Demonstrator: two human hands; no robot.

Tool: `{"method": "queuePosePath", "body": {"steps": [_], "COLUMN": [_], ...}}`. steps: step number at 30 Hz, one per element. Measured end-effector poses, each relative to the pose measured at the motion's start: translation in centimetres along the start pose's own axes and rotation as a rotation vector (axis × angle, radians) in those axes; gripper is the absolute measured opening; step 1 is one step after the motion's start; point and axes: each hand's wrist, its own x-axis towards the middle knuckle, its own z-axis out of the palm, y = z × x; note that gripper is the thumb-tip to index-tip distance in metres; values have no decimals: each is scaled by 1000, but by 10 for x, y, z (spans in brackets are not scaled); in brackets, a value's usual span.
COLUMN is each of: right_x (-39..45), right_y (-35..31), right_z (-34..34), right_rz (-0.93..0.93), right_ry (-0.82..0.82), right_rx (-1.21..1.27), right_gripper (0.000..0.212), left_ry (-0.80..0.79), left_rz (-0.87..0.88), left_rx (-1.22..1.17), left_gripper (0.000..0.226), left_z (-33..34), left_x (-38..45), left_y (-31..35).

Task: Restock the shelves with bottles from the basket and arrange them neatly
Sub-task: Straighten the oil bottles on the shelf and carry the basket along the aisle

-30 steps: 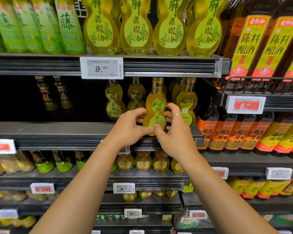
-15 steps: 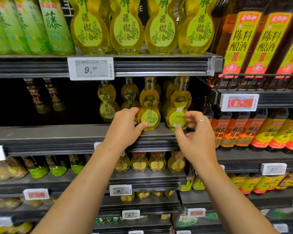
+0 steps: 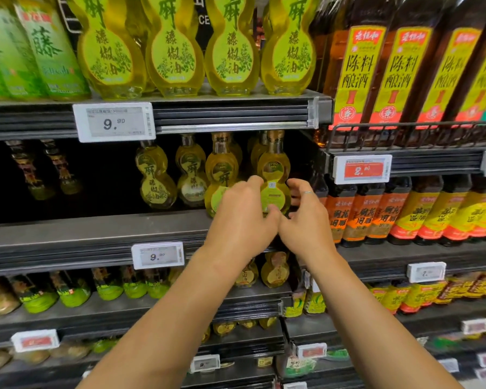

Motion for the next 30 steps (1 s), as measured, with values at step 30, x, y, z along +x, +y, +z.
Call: {"method": "queuePosePath", "body": {"steps": [30], "right_x": [5], "right_y": [5], "right_z": [-12], "right_rz": [-134], "right_ry": [-241], "right_rx": [89], "right_gripper": [67], "left_ry": [413], "left_rz": [-168], "left_rx": [-104], "left_gripper": [29], "left_z": [-11], "left_x": [-22], "left_y": [-56]}}
